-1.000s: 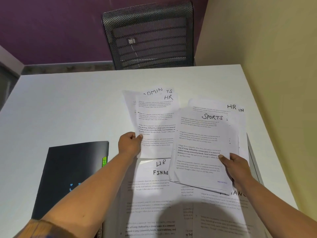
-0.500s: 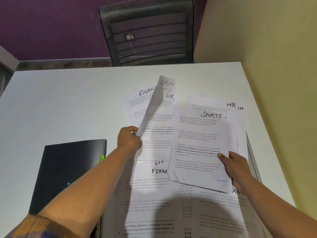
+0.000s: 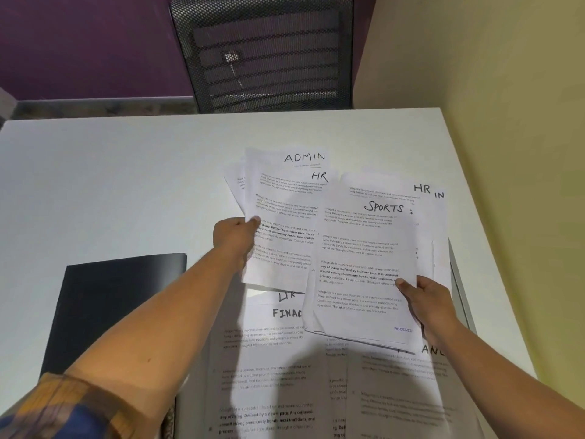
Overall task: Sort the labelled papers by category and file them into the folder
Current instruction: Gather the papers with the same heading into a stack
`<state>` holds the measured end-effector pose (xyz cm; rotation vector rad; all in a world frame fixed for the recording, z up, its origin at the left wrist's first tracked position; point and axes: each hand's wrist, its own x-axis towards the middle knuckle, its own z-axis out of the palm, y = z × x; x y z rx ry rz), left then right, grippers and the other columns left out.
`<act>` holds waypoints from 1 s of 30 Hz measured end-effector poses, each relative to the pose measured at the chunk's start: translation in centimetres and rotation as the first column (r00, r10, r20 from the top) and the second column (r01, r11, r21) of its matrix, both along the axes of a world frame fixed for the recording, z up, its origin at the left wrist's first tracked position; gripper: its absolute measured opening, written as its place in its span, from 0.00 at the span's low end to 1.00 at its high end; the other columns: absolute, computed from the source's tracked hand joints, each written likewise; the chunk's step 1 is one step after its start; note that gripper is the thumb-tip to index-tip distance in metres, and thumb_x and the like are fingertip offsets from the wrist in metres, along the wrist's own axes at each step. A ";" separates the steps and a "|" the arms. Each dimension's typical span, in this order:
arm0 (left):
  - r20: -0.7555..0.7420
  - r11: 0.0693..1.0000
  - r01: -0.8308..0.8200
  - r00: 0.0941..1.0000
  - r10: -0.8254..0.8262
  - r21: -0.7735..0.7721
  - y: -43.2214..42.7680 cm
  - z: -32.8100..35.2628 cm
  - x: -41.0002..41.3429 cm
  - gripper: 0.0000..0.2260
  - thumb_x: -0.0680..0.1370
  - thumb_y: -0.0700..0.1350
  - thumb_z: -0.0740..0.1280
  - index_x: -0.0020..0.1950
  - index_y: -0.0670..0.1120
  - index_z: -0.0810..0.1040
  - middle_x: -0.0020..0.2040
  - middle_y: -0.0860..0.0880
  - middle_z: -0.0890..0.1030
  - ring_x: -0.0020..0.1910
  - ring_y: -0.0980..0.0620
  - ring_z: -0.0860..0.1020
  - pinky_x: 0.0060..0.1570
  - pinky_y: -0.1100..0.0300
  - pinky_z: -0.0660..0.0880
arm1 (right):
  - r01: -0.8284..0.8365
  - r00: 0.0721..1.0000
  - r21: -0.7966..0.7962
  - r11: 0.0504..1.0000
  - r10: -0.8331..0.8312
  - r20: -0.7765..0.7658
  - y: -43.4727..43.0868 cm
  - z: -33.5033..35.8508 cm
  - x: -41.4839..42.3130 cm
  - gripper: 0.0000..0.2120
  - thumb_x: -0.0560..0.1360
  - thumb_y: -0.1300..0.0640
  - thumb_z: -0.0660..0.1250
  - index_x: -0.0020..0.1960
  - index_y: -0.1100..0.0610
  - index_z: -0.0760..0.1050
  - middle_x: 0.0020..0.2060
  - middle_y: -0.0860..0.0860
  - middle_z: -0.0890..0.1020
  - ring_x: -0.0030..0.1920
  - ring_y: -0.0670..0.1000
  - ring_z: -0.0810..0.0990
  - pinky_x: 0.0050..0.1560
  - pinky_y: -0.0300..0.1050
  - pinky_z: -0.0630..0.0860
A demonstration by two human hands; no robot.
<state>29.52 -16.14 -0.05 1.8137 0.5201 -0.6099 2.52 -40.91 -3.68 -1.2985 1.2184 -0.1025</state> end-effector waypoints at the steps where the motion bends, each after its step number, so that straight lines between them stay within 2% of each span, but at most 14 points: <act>1: 0.036 0.999 0.045 0.998 -0.045 -0.011 0.1 -0.2 0.0 0.22 0.76 0.43 0.73 0.28 0.47 0.65 0.22 0.50 0.67 0.21 0.53 0.64 0.26 0.65 0.63 | 0.000 1.000 0.001 1.000 0.000 0.002 0.0 0.0 0.0 0.09 0.77 0.58 0.72 0.56 0.60 0.82 0.46 0.51 0.87 0.41 0.47 0.85 0.41 0.39 0.79; 3: 0.090 0.994 0.108 0.990 -0.108 0.008 0.2 -0.2 0.0 0.13 0.75 0.35 0.73 0.33 0.44 0.74 0.31 0.48 0.75 0.29 0.51 0.71 0.32 0.63 0.68 | -0.007 1.000 -0.002 1.000 0.007 0.003 0.1 0.1 0.0 0.07 0.77 0.58 0.72 0.54 0.59 0.82 0.45 0.51 0.86 0.35 0.43 0.84 0.35 0.34 0.78; 5: 0.134 0.991 0.124 0.983 -0.129 0.045 0.2 0.0 0.0 0.10 0.73 0.30 0.71 0.39 0.44 0.80 0.37 0.48 0.82 0.32 0.50 0.78 0.32 0.64 0.75 | 0.002 1.000 0.005 1.000 -0.002 0.010 0.2 0.2 0.1 0.06 0.77 0.59 0.72 0.54 0.58 0.82 0.45 0.50 0.86 0.39 0.44 0.84 0.33 0.31 0.78; 7: 0.150 0.992 0.117 0.981 -0.123 0.046 0.1 0.2 -0.1 0.14 0.72 0.26 0.69 0.45 0.46 0.81 0.39 0.50 0.82 0.31 0.52 0.79 0.27 0.64 0.78 | 0.011 1.000 0.014 1.000 -0.011 0.015 0.2 0.4 0.1 0.06 0.77 0.59 0.72 0.54 0.57 0.82 0.45 0.49 0.86 0.42 0.46 0.84 0.32 0.30 0.78; 11: 0.171 0.987 0.148 0.973 -0.156 0.056 -0.1 0.6 -0.1 0.16 0.72 0.24 0.63 0.45 0.45 0.76 0.39 0.47 0.81 0.29 0.50 0.78 0.24 0.62 0.76 | 0.008 1.000 0.002 1.000 -0.008 0.003 0.3 0.5 0.2 0.05 0.77 0.59 0.72 0.53 0.56 0.82 0.44 0.47 0.86 0.40 0.44 0.84 0.30 0.29 0.77; 17: 0.236 0.982 0.168 0.954 -0.185 0.091 -0.3 1.5 0.0 0.22 0.67 0.27 0.75 0.53 0.46 0.74 0.36 0.50 0.78 0.28 0.56 0.79 0.20 0.68 0.73 | 0.011 1.000 0.007 1.000 -0.011 0.002 0.2 0.2 0.2 0.07 0.77 0.58 0.72 0.54 0.56 0.82 0.47 0.50 0.86 0.45 0.49 0.85 0.43 0.38 0.79; 19: 0.245 0.977 0.193 0.947 -0.209 0.089 -0.1 1.6 0.2 0.21 0.65 0.31 0.79 0.52 0.45 0.78 0.39 0.48 0.81 0.34 0.51 0.81 0.29 0.63 0.78 | 0.020 1.000 0.017 1.000 -0.020 0.012 0.2 0.1 0.2 0.07 0.77 0.59 0.72 0.55 0.57 0.82 0.47 0.50 0.86 0.46 0.50 0.85 0.45 0.39 0.79; 21: 0.295 0.976 0.215 0.930 -0.218 0.044 0.1 1.5 0.3 0.10 0.69 0.38 0.80 0.46 0.42 0.82 0.39 0.45 0.82 0.34 0.50 0.80 0.36 0.57 0.80 | 0.023 1.000 0.024 0.999 -0.023 0.018 0.1 0.0 0.2 0.08 0.77 0.59 0.72 0.55 0.57 0.82 0.48 0.51 0.86 0.46 0.50 0.85 0.46 0.40 0.79; 22: 0.330 0.977 0.210 0.921 -0.205 0.021 0.2 1.6 0.4 0.06 0.72 0.42 0.78 0.39 0.43 0.82 0.33 0.47 0.79 0.29 0.53 0.76 0.32 0.58 0.77 | 0.026 0.999 0.027 0.999 -0.026 0.021 0.1 -0.1 0.1 0.09 0.77 0.59 0.72 0.56 0.58 0.82 0.49 0.51 0.86 0.47 0.51 0.85 0.48 0.41 0.79; 24: 0.385 0.976 0.215 0.899 -0.208 0.024 0.8 1.6 0.9 0.19 0.77 0.47 0.72 0.27 0.49 0.73 0.23 0.56 0.70 0.23 0.58 0.66 0.29 0.61 0.65 | 0.023 1.000 0.024 0.999 -0.023 0.016 0.0 -0.3 0.0 0.10 0.77 0.59 0.72 0.58 0.59 0.82 0.49 0.52 0.87 0.44 0.50 0.85 0.50 0.43 0.79; 25: 0.400 0.974 0.225 0.890 -0.218 0.031 1.2 2.0 1.1 0.22 0.79 0.48 0.70 0.25 0.49 0.70 0.22 0.57 0.67 0.23 0.58 0.64 0.30 0.61 0.62 | 0.014 1.000 0.015 1.000 -0.014 0.009 -0.1 -0.4 0.0 0.10 0.77 0.59 0.72 0.57 0.59 0.82 0.47 0.52 0.87 0.39 0.47 0.84 0.45 0.41 0.80; 27: 0.432 0.968 0.247 0.870 -0.238 0.036 2.3 2.9 1.7 0.19 0.80 0.48 0.68 0.29 0.46 0.76 0.27 0.53 0.74 0.28 0.55 0.70 0.35 0.59 0.67 | 0.000 1.000 -0.002 1.000 0.000 0.002 -0.2 -0.5 -0.1 0.09 0.77 0.58 0.72 0.56 0.59 0.82 0.42 0.51 0.86 0.29 0.41 0.80 0.34 0.35 0.78; 29: 0.483 0.964 0.260 0.838 -0.255 0.059 3.4 3.9 2.1 0.16 0.81 0.48 0.67 0.40 0.38 0.81 0.35 0.45 0.81 0.34 0.50 0.76 0.38 0.56 0.73 | -0.001 1.000 -0.003 1.000 0.001 0.012 -0.2 -0.6 -0.2 0.09 0.77 0.59 0.72 0.56 0.58 0.82 0.46 0.52 0.87 0.36 0.45 0.84 0.41 0.39 0.80; 30: 0.510 0.964 0.254 0.820 -0.259 0.081 3.9 4.5 2.3 0.15 0.81 0.49 0.66 0.42 0.40 0.82 0.37 0.47 0.83 0.35 0.50 0.79 0.38 0.56 0.76 | -0.002 1.000 -0.006 1.000 0.002 0.012 -0.2 -0.6 -0.1 0.09 0.77 0.58 0.72 0.56 0.58 0.82 0.49 0.53 0.87 0.42 0.50 0.85 0.48 0.44 0.81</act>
